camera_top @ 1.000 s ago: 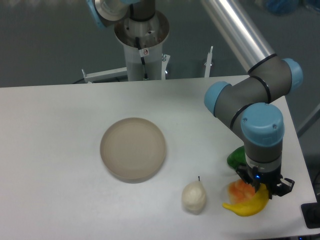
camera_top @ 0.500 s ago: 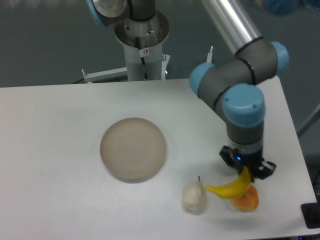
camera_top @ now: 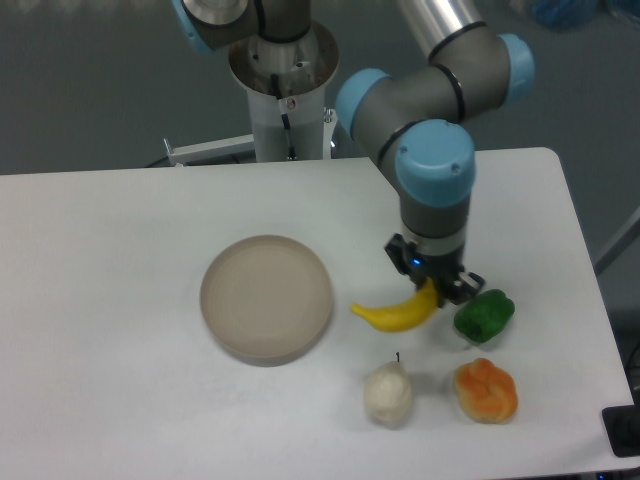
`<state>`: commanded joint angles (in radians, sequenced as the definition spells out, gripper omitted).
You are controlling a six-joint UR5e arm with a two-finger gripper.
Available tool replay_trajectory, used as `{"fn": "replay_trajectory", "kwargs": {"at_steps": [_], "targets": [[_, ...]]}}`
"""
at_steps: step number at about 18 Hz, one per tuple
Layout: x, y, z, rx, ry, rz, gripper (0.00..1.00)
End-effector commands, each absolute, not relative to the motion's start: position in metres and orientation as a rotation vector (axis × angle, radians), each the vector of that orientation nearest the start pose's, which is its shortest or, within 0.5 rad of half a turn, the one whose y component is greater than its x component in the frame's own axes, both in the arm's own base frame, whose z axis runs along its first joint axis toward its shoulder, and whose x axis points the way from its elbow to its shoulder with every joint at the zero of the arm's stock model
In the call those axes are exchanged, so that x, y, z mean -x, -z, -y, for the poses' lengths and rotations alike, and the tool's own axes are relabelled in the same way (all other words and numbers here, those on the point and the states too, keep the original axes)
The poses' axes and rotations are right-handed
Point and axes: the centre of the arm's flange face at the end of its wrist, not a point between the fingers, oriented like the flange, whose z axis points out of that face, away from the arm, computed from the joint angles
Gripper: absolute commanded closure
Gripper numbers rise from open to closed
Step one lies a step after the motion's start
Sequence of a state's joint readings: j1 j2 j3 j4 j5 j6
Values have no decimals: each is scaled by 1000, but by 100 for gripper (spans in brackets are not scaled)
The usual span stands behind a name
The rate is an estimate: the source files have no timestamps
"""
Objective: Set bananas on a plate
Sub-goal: 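Lift the banana and carry it over the beige plate, then lower the banana onto the plate and open the gripper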
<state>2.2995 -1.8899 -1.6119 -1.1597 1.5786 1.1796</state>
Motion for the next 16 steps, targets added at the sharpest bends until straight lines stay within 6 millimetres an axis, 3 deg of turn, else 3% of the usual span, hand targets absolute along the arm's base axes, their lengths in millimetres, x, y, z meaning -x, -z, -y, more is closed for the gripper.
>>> {"fn": "replay_trajectory", "kwargs": {"at_steps": [3, 10, 14, 16], "targets": [[288, -327, -533, 3033, 3, -574, 68], [238, -320, -563, 3062, 56, -181, 67], [215, -303, -565, 3072, 50, -94, 67], [201, -294, -567, 3090, 38, -143, 67]]}}
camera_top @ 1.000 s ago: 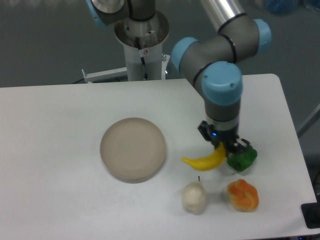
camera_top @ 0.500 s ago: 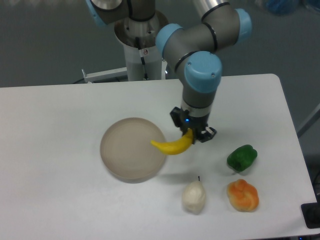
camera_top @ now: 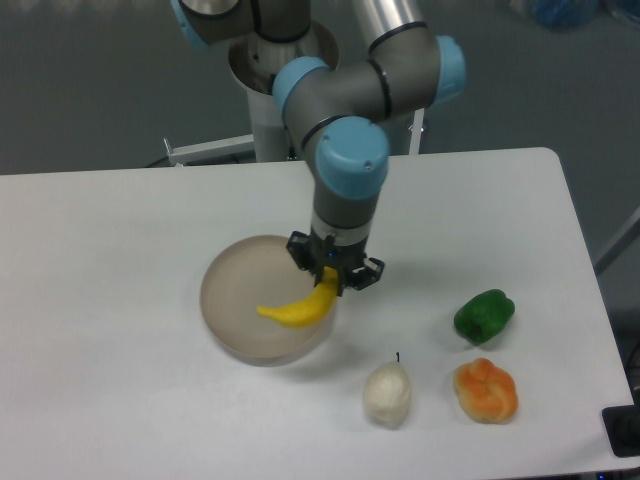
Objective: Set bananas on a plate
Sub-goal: 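Lower the banana onto the plate and open the gripper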
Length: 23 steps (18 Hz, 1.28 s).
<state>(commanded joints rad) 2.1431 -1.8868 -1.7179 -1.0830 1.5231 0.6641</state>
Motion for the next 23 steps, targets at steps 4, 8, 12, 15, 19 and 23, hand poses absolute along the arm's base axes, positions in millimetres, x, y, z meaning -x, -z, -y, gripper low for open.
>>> {"fn": "replay_trajectory", "kwargs": {"at_steps": [4, 8, 12, 15, 19, 23], "targets": [[178, -269, -572, 3127, 44, -194, 67], [159, -244, -567, 3103, 10, -234, 67], [159, -222, -562, 3141, -35, -263, 67], [151, -218, -564, 3149, -33, -269, 67], [146, -209, -567, 3153, -30, -286, 67], [146, -203, -570, 3159, -23, -294, 67]]}}
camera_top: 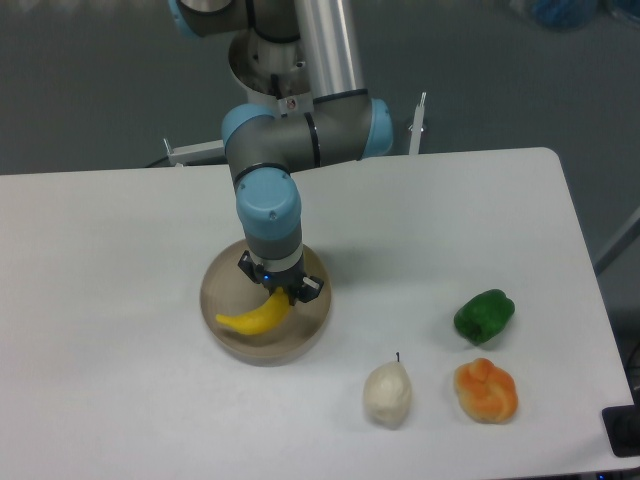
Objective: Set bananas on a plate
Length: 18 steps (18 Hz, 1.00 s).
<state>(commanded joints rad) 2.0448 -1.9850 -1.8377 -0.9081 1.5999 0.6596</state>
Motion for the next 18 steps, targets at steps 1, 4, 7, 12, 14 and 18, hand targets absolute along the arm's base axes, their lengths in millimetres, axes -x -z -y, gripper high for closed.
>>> {"fn": "replay_trajectory", "kwargs": {"at_steps": [1, 4, 7, 12, 14, 18], "targets": [[146, -203, -570, 3159, -23, -294, 67], [143, -200, -569, 3165, -17, -300, 66], [144, -201, -570, 3162, -17, -300, 62], [145, -203, -571, 3158, -23, -307, 31], [146, -209, -575, 3145, -36, -310, 21], [154, -229, -586, 3111, -73, -301, 0]]}}
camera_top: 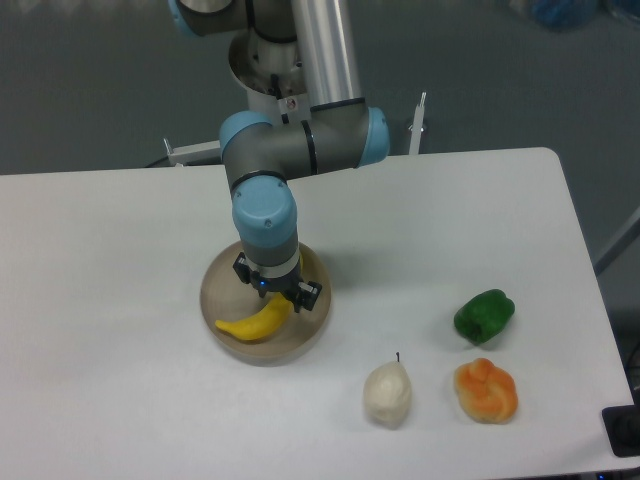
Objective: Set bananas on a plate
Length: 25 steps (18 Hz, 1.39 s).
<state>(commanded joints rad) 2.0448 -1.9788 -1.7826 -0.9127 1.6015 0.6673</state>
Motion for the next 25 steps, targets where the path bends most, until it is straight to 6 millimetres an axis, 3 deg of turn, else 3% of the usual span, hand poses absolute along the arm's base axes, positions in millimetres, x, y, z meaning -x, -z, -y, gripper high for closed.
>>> {"fn": "replay_trajectory", "kwargs": {"at_steps": [8, 13, 17, 19, 25], "targets": [[209, -278, -597, 3049, -207, -197, 0], [259, -306, -598, 3002, -266, -103, 0], [300, -319, -586, 2990, -322, -36, 0], [326, -327, -576, 2991, -347, -124, 0], [374, -337, -555, 2987, -395, -259, 0]]}}
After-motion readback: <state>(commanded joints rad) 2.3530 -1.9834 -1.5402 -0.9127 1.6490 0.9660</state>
